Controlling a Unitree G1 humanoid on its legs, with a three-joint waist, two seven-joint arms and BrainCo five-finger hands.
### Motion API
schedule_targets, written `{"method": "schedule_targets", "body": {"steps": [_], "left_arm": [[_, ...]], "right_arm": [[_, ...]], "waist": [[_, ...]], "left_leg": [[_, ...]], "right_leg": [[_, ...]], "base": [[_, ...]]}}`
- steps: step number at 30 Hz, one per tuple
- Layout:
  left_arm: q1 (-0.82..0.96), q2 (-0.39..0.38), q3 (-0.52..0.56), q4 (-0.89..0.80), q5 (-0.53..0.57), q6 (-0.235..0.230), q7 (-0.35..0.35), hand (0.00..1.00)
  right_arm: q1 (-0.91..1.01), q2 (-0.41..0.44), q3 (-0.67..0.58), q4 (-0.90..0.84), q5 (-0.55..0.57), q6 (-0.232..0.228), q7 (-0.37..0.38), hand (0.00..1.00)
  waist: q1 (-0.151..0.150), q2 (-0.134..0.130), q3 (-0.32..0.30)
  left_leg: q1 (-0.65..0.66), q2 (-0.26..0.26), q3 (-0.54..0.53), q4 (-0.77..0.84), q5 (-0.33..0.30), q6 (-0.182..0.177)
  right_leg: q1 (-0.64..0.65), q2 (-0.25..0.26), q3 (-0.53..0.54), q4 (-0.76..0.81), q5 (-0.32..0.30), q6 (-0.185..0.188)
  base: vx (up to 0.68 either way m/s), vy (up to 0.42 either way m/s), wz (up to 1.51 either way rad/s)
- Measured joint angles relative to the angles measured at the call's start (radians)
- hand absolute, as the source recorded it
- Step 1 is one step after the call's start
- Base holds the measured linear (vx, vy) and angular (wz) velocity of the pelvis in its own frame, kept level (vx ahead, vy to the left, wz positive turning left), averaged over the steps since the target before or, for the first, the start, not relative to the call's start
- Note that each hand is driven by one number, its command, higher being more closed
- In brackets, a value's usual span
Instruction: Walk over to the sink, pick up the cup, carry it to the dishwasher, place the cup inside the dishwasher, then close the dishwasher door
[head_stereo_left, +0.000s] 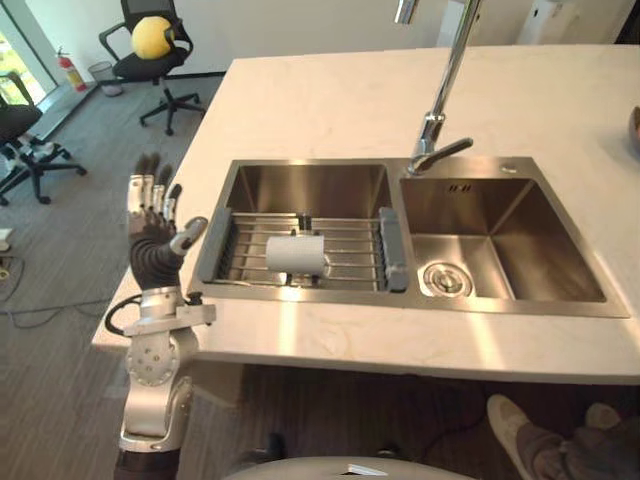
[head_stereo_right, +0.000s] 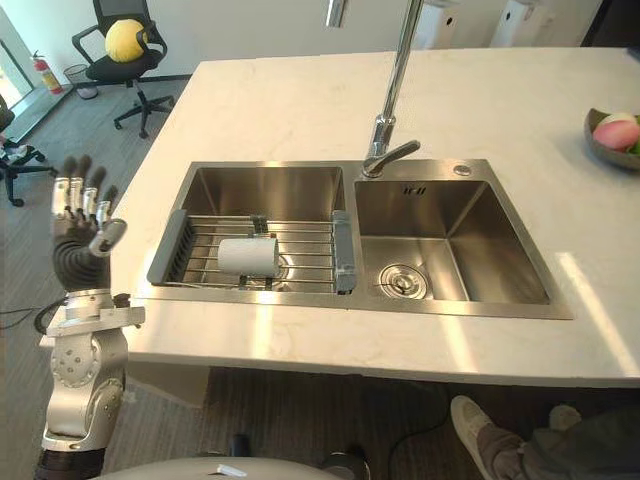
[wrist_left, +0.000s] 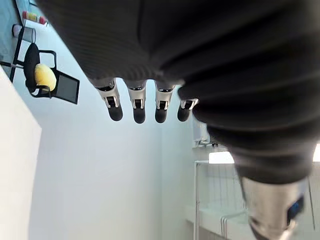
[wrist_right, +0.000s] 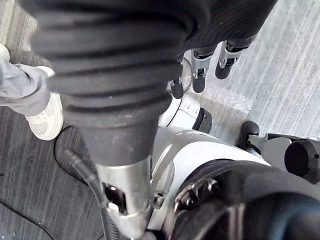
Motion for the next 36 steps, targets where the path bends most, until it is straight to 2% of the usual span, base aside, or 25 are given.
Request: {"method": "schedule_targets", "body": {"steps": [4,7,12,13,17,19,21,24,29,32,33,36], "left_arm": [[-0.035,0.017,-0.068,0.021,0.006,0.05,-0.056,0.0],[-0.075,0.072,-0.122,0.07,0.058,0.095,-0.073,0.0],[-0.115,0.153,-0.177,0.14,0.267,0.176,-0.071,0.0],[-0.129,0.175,-0.183,0.145,0.353,0.182,-0.069,0.0],[-0.177,0.241,-0.199,0.189,0.533,0.181,-0.048,0.0],[-0.188,0.305,-0.199,0.241,0.647,0.174,-0.012,0.0],[-0.197,0.339,-0.198,0.284,0.711,0.168,0.026,0.0],[-0.222,0.371,-0.196,0.338,0.765,0.159,0.079,0.0],[-0.25,0.395,-0.199,0.447,0.842,0.144,0.098,0.0],[-0.251,0.395,-0.213,0.506,0.885,0.163,0.105,0.0],[-0.262,0.395,-0.23,0.532,0.912,0.184,0.106,0.0],[-0.281,0.395,-0.237,0.572,0.931,0.21,0.105,0.0]], "right_arm": [[0.0,0.016,-0.036,0.0,-0.014,-0.023,0.007,0.0],[0.0,0.024,-0.053,0.0,-0.019,-0.026,0.021,0.0],[0.0,0.02,-0.063,-0.006,-0.01,-0.023,0.022,0.0],[0.001,0.02,-0.061,-0.01,-0.006,-0.021,0.022,0.0],[0.024,0.02,-0.045,-0.032,0.001,-0.012,0.022,0.0],[0.034,0.017,-0.04,-0.046,0.01,-0.013,0.024,0.0],[0.036,0.01,-0.02,-0.051,0.021,-0.016,0.035,0.0],[0.039,0.012,0.004,-0.078,0.029,-0.017,0.041,0.0],[0.039,0.009,0.034,-0.082,0.038,-0.024,0.053,0.0],[0.039,0.008,0.067,-0.083,0.039,-0.026,0.066,0.0],[0.039,0.011,0.073,-0.084,0.04,-0.025,0.07,0.0],[0.04,0.007,0.093,-0.083,0.052,-0.024,0.077,0.0]], "waist": [[-0.01,0.002,-0.005],[-0.014,0.003,-0.014],[-0.02,-0.018,-0.033],[-0.019,-0.019,-0.037],[-0.027,-0.027,-0.044],[-0.03,-0.031,-0.045],[-0.031,-0.036,-0.048],[-0.032,-0.044,-0.053],[-0.032,-0.05,-0.06],[-0.038,-0.052,-0.061],[-0.041,-0.054,-0.062],[-0.047,-0.055,-0.061]], "left_leg": [[0.014,0.011,0.001,-0.001,-0.009,-0.012],[0.018,0.024,0.013,-0.001,-0.011,-0.014],[0.032,0.042,0.053,-0.003,-0.017,-0.021],[0.031,0.046,0.057,-0.003,-0.017,-0.022],[0.034,0.053,0.06,-0.014,-0.013,-0.027],[0.06,0.058,0.071,-0.039,-0.004,-0.032],[0.066,0.064,0.08,-0.039,-0.008,-0.037],[0.066,0.071,0.082,-0.041,-0.01,-0.041],[0.072,0.083,0.104,-0.056,-0.008,-0.051],[0.086,0.088,0.122,-0.056,-0.014,-0.058],[0.086,0.089,0.127,-0.056,-0.015,-0.059],[0.088,0.091,0.135,-0.056,-0.015,-0.059]], "right_leg": [[0.026,0.013,-0.008,-0.029,0.001,-0.001],[0.035,0.029,-0.005,-0.053,0.011,-0.005],[0.057,0.044,-0.006,-0.125,0.045,-0.017],[0.058,0.043,-0.027,-0.135,0.058,-0.014],[0.062,0.051,-0.041,-0.146,0.074,-0.018],[0.07,0.057,-0.047,-0.147,0.075,-0.02],[0.071,0.061,-0.05,-0.147,0.074,-0.022],[0.069,0.067,-0.054,-0.147,0.073,-0.023],[0.056,0.078,-0.05,-0.147,0.075,-0.021],[0.057,0.085,-0.05,-0.147,0.076,-0.02],[0.056,0.086,-0.05,-0.147,0.077,-0.019],[0.055,0.086,-0.05,-0.148,0.082,-0.015]], "base": [[0.07,-0.045,-0.01],[-0.01,-0.032,-0.11],[-0.05,-0.028,-0.21],[-0.06,-0.028,-0.24],[-0.04,-0.033,-0.02],[-0.02,-0.024,-0.1],[-0.01,-0.021,-0.12],[0.0,-0.007,-0.03],[0.02,-0.014,-0.1],[0.01,-0.013,-0.21],[0.0,-0.006,-0.08],[-0.02,-0.009,-0.09]]}}
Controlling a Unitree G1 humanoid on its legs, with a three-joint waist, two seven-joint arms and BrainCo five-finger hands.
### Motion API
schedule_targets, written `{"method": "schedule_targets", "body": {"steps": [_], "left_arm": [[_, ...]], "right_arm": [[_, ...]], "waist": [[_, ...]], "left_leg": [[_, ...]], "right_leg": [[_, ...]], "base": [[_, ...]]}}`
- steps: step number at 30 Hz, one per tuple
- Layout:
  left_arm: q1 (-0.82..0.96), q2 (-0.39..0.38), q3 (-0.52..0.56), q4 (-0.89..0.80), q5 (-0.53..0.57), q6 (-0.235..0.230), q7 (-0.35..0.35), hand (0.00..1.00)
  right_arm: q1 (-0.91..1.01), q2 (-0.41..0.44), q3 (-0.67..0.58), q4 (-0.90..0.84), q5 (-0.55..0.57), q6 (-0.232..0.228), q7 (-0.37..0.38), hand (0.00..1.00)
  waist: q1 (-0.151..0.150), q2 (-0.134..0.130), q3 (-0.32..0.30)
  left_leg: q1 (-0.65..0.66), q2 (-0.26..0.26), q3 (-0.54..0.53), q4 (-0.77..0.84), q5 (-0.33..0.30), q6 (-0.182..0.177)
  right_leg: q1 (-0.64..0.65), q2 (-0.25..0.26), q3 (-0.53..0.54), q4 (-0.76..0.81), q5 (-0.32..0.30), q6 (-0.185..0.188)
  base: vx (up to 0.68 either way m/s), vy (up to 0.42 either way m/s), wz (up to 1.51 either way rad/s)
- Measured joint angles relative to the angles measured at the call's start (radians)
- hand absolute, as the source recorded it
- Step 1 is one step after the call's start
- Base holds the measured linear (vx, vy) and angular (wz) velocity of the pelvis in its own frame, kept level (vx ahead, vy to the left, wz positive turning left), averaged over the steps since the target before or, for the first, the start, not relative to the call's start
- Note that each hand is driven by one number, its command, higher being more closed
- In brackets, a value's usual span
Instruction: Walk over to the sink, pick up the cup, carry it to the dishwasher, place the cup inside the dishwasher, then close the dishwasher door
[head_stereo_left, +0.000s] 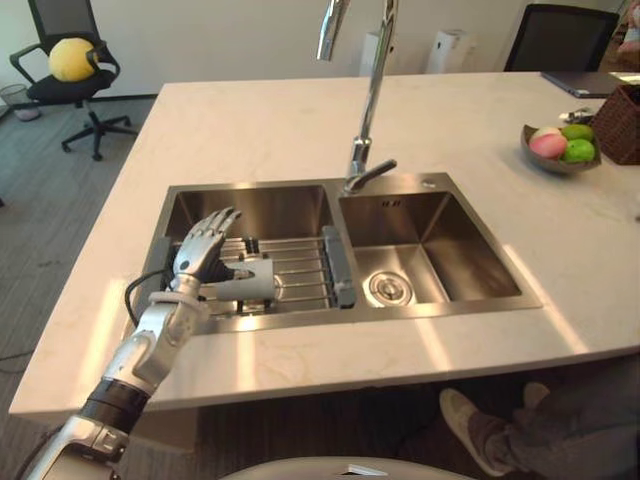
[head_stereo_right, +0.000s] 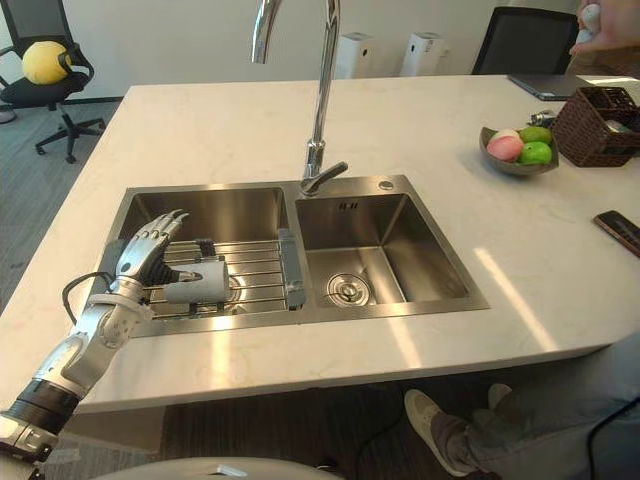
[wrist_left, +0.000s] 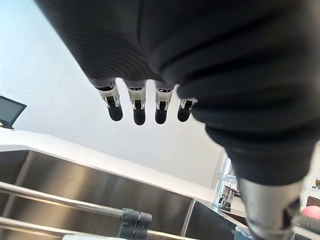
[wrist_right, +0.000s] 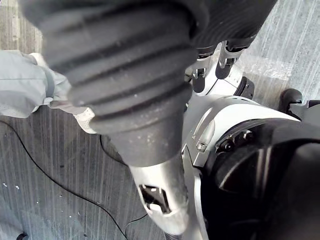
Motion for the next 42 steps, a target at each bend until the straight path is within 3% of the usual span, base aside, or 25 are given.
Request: {"method": "schedule_targets", "body": {"steps": [5,10,17,23,30,36,42], "left_arm": [[-0.006,0.0,0.0,0.043,0.045,0.002,-0.003,0.0],[-0.01,0.0,-0.037,0.113,0.057,0.004,-0.104,0.0],[-0.077,-0.006,-0.078,0.212,0.096,0.004,-0.206,0.0],[-0.115,-0.023,-0.08,0.279,0.1,0.032,-0.186,0.0],[-0.133,-0.05,-0.078,0.326,0.164,0.016,-0.116,0.0],[-0.153,-0.063,-0.081,0.363,0.217,-0.028,-0.155,0.0],[-0.174,-0.07,-0.116,0.398,0.225,-0.011,-0.273,0.0]], "right_arm": [[0.002,-0.004,0.023,0.0,0.019,0.002,0.005,0.0],[0.022,-0.009,0.074,-0.036,0.017,0.002,-0.004,0.0],[0.017,-0.013,0.165,-0.036,0.067,0.002,-0.092,0.0],[-0.003,-0.017,0.217,-0.035,0.097,0.005,-0.155,0.0],[-0.009,-0.036,0.283,-0.033,0.119,0.009,-0.175,0.0],[-0.012,-0.045,0.304,-0.031,0.139,0.01,-0.184,0.0],[-0.024,-0.058,0.329,-0.023,0.156,0.011,-0.194,0.0]], "waist": [[-0.007,0.0,0.0],[-0.012,0.002,0.0],[-0.024,0.005,0.0],[-0.043,0.007,0.001],[-0.046,0.007,0.002],[-0.048,0.006,0.003],[-0.058,0.008,0.005]], "left_leg": [[0.009,0.0,0.005,0.0,-0.001,0.001],[0.01,0.001,0.007,-0.001,0.0,0.001],[0.008,0.001,0.008,-0.001,0.0,-0.001],[0.008,-0.002,0.007,-0.001,-0.001,-0.001],[0.008,-0.006,0.006,-0.001,0.0,0.0],[0.008,-0.007,0.006,-0.001,0.0,0.0],[0.009,-0.009,0.006,-0.001,-0.001,0.0]], "right_leg": [[0.003,-0.001,-0.001,0.0,0.002,-0.001],[0.005,-0.008,-0.051,0.0,0.005,-0.005],[0.001,-0.008,-0.054,0.0,0.006,-0.006],[0.001,-0.011,-0.054,-0.001,0.008,-0.005],[0.002,-0.015,-0.055,-0.001,0.011,-0.003],[0.002,-0.015,-0.054,-0.001,0.01,-0.003],[0.002,-0.014,-0.052,-0.001,0.011,-0.003]], "base": [[-0.06,-0.007,-0.02],[-0.03,-0.005,-0.01],[0.0,0.0,0.0],[0.0,0.0,0.0],[-0.03,-0.004,0.01],[0.0,0.0,0.0],[0.0,0.0,0.0]]}}
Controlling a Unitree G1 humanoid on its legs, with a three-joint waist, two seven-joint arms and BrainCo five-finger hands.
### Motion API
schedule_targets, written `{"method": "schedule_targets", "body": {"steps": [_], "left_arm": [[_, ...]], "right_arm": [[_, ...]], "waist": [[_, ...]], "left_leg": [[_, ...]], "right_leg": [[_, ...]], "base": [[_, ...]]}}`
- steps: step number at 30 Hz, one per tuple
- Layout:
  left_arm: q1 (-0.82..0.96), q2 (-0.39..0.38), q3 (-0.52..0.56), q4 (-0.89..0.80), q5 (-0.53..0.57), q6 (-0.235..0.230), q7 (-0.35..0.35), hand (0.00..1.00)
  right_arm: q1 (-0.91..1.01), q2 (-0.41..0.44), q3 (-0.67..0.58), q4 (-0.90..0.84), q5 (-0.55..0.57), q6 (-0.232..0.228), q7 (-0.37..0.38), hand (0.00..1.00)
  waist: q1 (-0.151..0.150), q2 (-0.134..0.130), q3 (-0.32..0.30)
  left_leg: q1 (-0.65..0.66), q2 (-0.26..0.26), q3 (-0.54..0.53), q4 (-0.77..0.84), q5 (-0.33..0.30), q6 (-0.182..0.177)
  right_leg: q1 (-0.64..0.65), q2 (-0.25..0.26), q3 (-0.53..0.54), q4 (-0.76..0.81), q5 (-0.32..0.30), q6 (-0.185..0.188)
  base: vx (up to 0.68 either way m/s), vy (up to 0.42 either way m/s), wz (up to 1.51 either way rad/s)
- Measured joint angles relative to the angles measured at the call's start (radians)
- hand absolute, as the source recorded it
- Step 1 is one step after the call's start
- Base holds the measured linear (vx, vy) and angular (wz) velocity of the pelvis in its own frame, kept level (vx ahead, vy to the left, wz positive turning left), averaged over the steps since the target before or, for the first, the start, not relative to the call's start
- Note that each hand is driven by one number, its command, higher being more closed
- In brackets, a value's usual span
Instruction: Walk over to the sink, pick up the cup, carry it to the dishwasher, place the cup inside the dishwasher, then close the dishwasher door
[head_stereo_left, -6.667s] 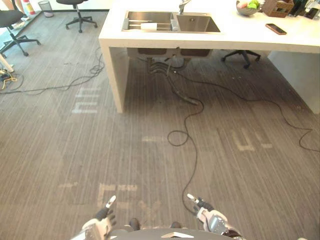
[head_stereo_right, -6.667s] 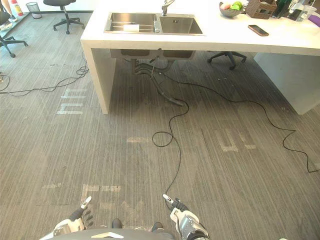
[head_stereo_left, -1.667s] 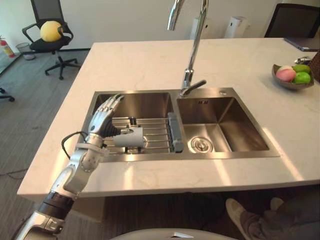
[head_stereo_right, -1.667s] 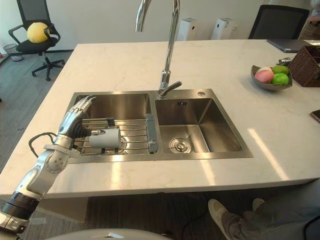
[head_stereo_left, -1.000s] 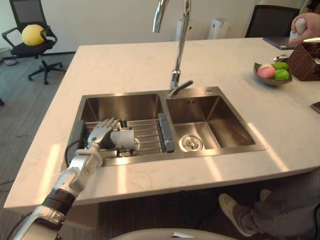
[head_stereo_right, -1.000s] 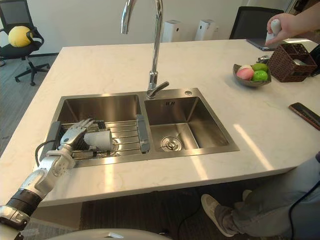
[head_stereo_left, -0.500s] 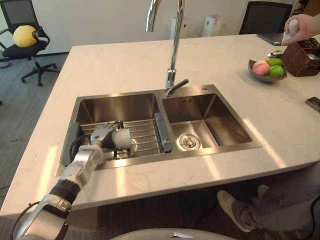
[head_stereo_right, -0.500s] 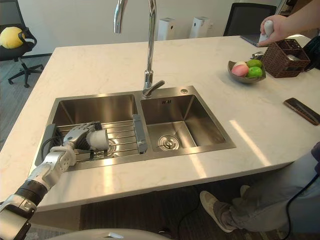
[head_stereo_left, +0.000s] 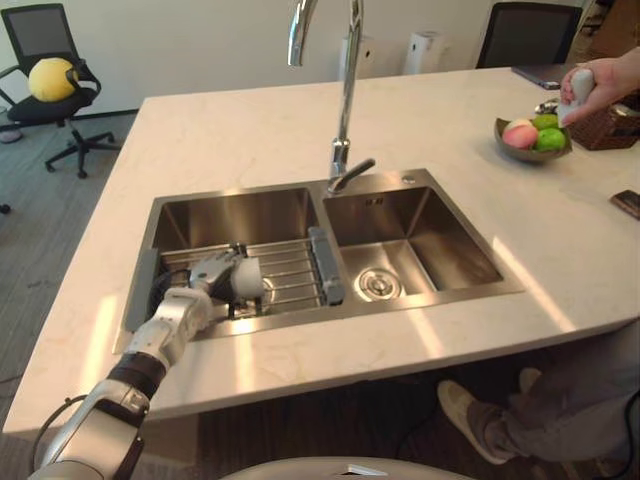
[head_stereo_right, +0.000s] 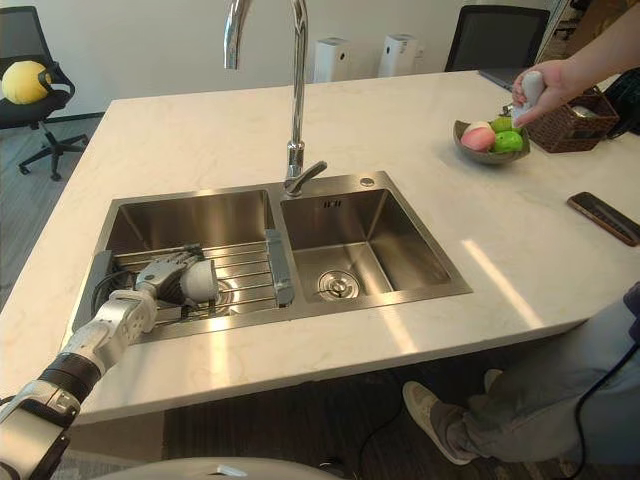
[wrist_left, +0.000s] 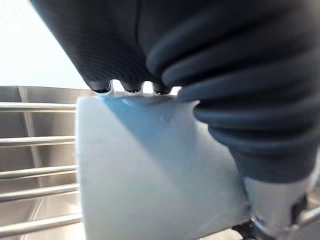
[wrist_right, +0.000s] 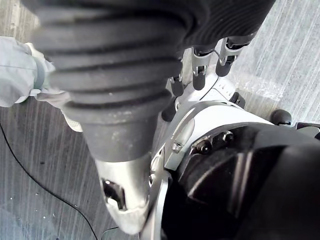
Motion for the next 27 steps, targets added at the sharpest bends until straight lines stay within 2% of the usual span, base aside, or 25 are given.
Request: {"method": "schedule_targets", "body": {"steps": [1,9,12,14,16,18,22,23,25,26,27], "left_arm": [[-0.002,0.0,-0.003,-0.001,0.0,0.003,-0.011,1.0],[-0.032,-0.028,-0.014,-0.017,0.01,0.059,-0.127,1.0],[-0.043,-0.028,-0.046,-0.019,0.01,0.053,-0.121,1.0],[-0.047,-0.024,-0.066,-0.02,0.01,0.028,-0.105,1.0],[-0.049,-0.019,-0.101,-0.042,0.006,-0.041,-0.071,1.0],[-0.049,0.003,-0.133,-0.07,-0.025,-0.076,-0.041,1.0],[-0.015,0.125,-0.169,-0.183,-0.196,-0.094,0.043,1.0],[-0.004,0.143,-0.166,-0.202,-0.226,-0.099,0.062,1.0],[0.044,0.206,-0.134,-0.279,-0.308,-0.142,0.134,1.0],[0.072,0.245,-0.089,-0.342,-0.35,-0.171,0.189,1.0],[0.085,0.27,-0.031,-0.405,-0.39,-0.205,0.25,1.0]], "right_arm": [[-0.001,0.0,0.002,0.001,0.006,0.0,0.0,0.0],[-0.021,-0.009,0.023,0.03,0.017,-0.001,-0.004,0.0],[-0.021,-0.015,0.036,0.03,0.018,-0.003,-0.005,0.0],[-0.021,-0.016,0.038,0.029,0.02,-0.004,-0.005,0.0],[-0.023,-0.019,0.039,0.029,0.02,-0.009,-0.004,0.0],[-0.028,-0.025,0.04,0.029,0.02,-0.011,-0.003,0.0],[-0.041,-0.033,0.042,0.028,0.028,-0.012,-0.002,0.0],[-0.041,-0.034,0.043,0.027,0.028,-0.012,-0.002,0.0],[-0.04,-0.038,0.05,0.028,0.032,-0.012,-0.002,0.0],[-0.038,-0.045,0.062,0.028,0.049,-0.01,-0.002,0.0],[-0.032,-0.046,0.061,0.029,0.051,-0.006,-0.002,0.0]], "waist": [[0.0,0.0,0.0],[-0.012,0.0,0.001],[-0.013,0.003,0.003],[-0.015,0.007,0.005],[-0.016,0.011,0.009],[-0.017,0.017,0.018],[-0.02,0.034,0.048],[-0.019,0.035,0.05],[-0.006,0.037,0.052],[0.002,0.038,0.052],[0.025,0.038,0.052]], "left_leg": [[0.0,0.0,0.0,0.0,0.0,0.0],[0.003,0.0,0.0,0.0,-0.001,0.0],[0.003,0.0,-0.003,0.0,-0.001,-0.001],[0.002,0.0,-0.003,0.0,-0.003,-0.003],[0.002,0.0,-0.004,0.0,-0.004,-0.004],[0.002,0.0,-0.006,0.0,-0.005,-0.004],[-0.004,0.003,-0.009,0.0,-0.004,-0.002],[-0.006,0.003,-0.012,0.0,-0.004,-0.002],[-0.01,0.003,-0.019,0.002,-0.004,-0.002],[-0.017,0.0,-0.036,0.005,-0.003,-0.002],[-0.019,-0.003,-0.047,0.008,-0.002,0.0]], "right_leg": [[0.0,0.0,0.0,0.0,0.0,0.0],[0.002,0.001,0.003,0.0,0.002,-0.002],[0.002,0.002,0.003,0.0,0.002,-0.002],[0.001,0.002,0.003,0.0,0.002,-0.002],[0.0,0.002,0.005,0.0,0.002,-0.002],[0.0,0.003,0.005,0.0,0.002,-0.002],[-0.001,0.005,0.004,0.0,0.001,-0.002],[-0.001,0.005,0.001,0.001,0.001,-0.002],[0.0,0.004,-0.016,0.007,0.001,-0.002],[0.005,0.002,-0.052,0.007,0.001,-0.002],[0.014,-0.002,-0.078,0.007,0.001,-0.002]], "base": [[0.0,0.0,0.0],[0.0,0.0,0.0],[0.0,0.0,0.0],[0.0,0.0,0.0],[0.0,0.0,0.0],[0.0,0.0,0.0],[0.0,0.0,0.0],[0.0,0.0,0.07],[0.01,-0.005,0.16],[0.02,-0.009,0.32],[0.02,-0.005,0.39]]}}
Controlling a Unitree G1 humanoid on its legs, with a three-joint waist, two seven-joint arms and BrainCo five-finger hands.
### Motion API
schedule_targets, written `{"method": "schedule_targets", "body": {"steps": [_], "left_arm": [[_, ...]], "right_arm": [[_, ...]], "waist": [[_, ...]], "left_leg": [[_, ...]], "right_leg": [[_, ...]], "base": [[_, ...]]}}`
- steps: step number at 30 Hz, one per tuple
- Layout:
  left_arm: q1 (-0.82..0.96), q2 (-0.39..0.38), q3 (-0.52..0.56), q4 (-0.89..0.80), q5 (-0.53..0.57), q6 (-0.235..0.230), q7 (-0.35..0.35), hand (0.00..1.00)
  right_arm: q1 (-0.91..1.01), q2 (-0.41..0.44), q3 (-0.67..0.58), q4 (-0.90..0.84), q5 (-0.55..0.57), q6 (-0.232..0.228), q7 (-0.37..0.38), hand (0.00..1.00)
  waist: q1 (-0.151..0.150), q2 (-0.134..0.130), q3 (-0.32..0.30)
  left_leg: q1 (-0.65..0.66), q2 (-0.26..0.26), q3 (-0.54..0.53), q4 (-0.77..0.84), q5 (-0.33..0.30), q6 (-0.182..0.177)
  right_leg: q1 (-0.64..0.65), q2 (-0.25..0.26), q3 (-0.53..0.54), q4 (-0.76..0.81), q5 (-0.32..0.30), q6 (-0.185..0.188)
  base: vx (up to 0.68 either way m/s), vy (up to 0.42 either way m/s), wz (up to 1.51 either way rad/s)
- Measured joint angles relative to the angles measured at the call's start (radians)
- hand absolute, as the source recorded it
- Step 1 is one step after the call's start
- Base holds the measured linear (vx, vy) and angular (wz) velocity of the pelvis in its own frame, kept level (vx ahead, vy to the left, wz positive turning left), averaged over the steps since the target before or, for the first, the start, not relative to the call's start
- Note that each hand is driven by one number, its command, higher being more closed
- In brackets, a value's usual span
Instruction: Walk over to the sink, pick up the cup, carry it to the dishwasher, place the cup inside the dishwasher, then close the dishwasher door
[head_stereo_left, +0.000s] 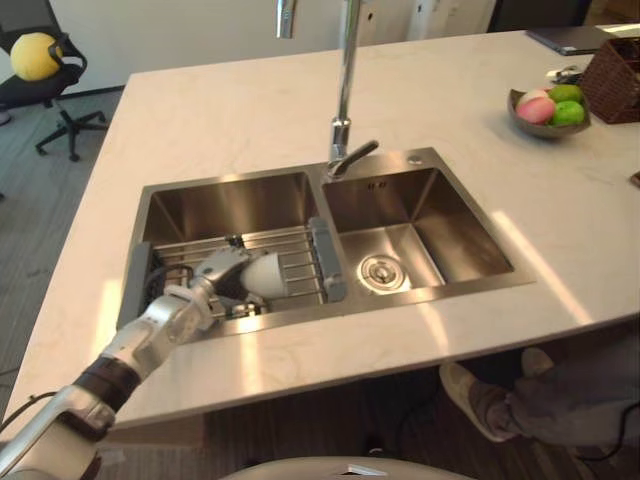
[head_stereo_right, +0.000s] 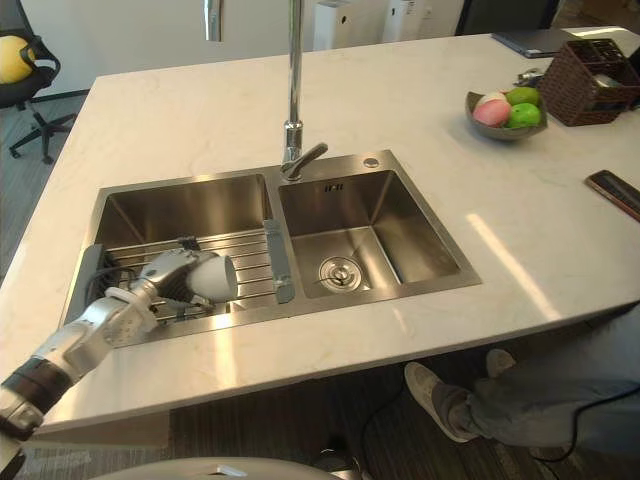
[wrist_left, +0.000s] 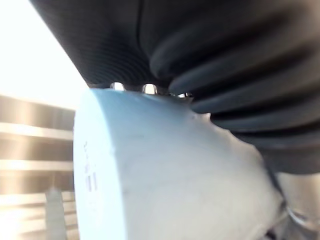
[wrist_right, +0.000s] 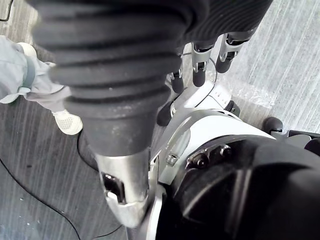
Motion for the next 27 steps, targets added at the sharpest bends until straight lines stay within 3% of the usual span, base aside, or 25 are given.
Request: {"method": "schedule_targets", "body": {"steps": [1,3,5,8,10,12,13,15,17,19,23,27], "left_arm": [[0.001,0.003,0.037,-0.031,-0.019,-0.017,0.029,1.0],[0.006,0.006,0.191,-0.159,-0.086,-0.086,0.174,1.0],[0.019,0.008,0.301,-0.237,-0.12,-0.122,0.268,1.0],[0.061,0.011,0.451,-0.306,-0.185,-0.188,0.386,1.0],[0.09,0.011,0.521,-0.331,-0.277,-0.238,0.389,1.0],[0.131,-0.008,0.564,-0.381,-0.528,-0.27,0.286,1.0],[0.165,-0.049,0.588,-0.409,-0.628,-0.255,0.238,1.0],[0.213,-0.145,0.627,-0.419,-0.705,-0.216,0.201,1.0],[0.258,-0.246,0.667,-0.419,-0.732,-0.158,0.175,1.0],[0.336,-0.348,0.721,-0.428,-0.73,-0.082,0.144,1.0],[0.443,-0.413,0.845,-0.436,-0.718,0.024,0.127,1.0],[0.534,-0.432,1.015,-0.436,-0.72,0.024,0.122,1.0]], "right_arm": [[0.004,0.0,0.0,0.0,0.001,0.0,0.0,0.0],[0.009,-0.006,-0.006,0.002,0.006,0.003,0.003,0.0],[0.003,-0.009,-0.026,0.006,0.006,0.004,0.013,0.0],[-0.01,-0.008,-0.064,0.029,-0.005,0.01,0.032,0.0],[-0.007,-0.009,-0.09,0.038,-0.011,0.019,0.044,0.0],[-0.008,0.001,-0.135,0.038,-0.079,0.021,0.049,0.0],[-0.006,0.008,-0.163,0.037,-0.132,0.016,0.056,0.0],[-0.005,0.015,-0.204,0.036,-0.205,0.001,0.066,0.0],[-0.005,0.023,-0.232,0.034,-0.242,-0.006,0.068,0.0],[0.0,0.035,-0.27,0.039,-0.281,-0.001,0.066,0.0],[-0.007,0.042,-0.31,0.072,-0.373,0.002,0.066,0.0],[-0.011,0.038,-0.307,0.086,-0.387,0.002,0.049,0.0]], "waist": [[0.013,0.0,0.0],[0.058,0.003,-0.001],[0.091,0.011,-0.005],[0.121,0.025,-0.012],[0.131,0.03,-0.017],[0.139,0.03,-0.025],[0.141,0.029,-0.038],[0.15,0.031,-0.049],[0.154,0.031,-0.05],[0.177,0.027,-0.049],[0.232,0.02,-0.048],[0.274,0.007,-0.054]], "left_leg": [[-0.004,-0.003,-0.012,0.006,0.0,0.001],[-0.02,-0.017,-0.045,0.02,0.003,0.008],[-0.03,-0.023,-0.056,0.021,0.006,0.016],[-0.037,-0.024,-0.08,0.029,0.009,0.022],[-0.049,-0.023,-0.09,0.034,0.007,0.025],[-0.053,-0.022,-0.095,0.032,0.004,0.024],[-0.063,-0.021,-0.096,0.033,0.003,0.024],[-0.07,-0.022,-0.1,0.036,0.004,0.023],[-0.092,-0.025,-0.128,0.062,0.01,0.027],[-0.104,-0.032,-0.183,0.083,0.016,0.028],[-0.099,-0.031,-0.238,0.085,0.013,0.028],[-0.138,-0.031,-0.269,0.124,-0.013,0.051]], "right_leg": [[0.006,-0.004,-0.009,0.0,0.0,0.0],[0.022,-0.022,-0.04,0.0,-0.004,0.0],[0.024,-0.026,-0.057,0.0,-0.004,0.0],[0.039,-0.027,-0.076,-0.003,-0.005,-0.001],[0.046,-0.026,-0.088,-0.007,-0.009,-0.004],[0.045,-0.025,-0.092,-0.007,-0.01,-0.011],[0.039,-0.024,-0.092,-0.006,-0.008,-0.012],[0.037,-0.024,-0.095,0.0,-0.007,-0.014],[0.045,-0.024,-0.12,0.001,-0.007,-0.014],[0.073,-0.023,-0.169,0.002,-0.018,-0.009],[0.087,-0.029,-0.216,0.069,-0.073,-0.002],[0.048,-0.051,-0.228,0.178,-0.151,0.004]], "base": [[-0.01,0.015,0.48],[-0.03,0.025,0.49],[-0.06,0.015,0.32],[-0.08,0.005,0.25],[-0.11,0.003,0.16],[-0.11,0.006,0.09],[-0.07,0.01,0.01],[-0.03,0.007,0.07],[-0.01,0.002,0.37],[0.0,-0.013,0.65],[0.0,-0.015,0.44],[0.0,-0.011,0.27]]}}
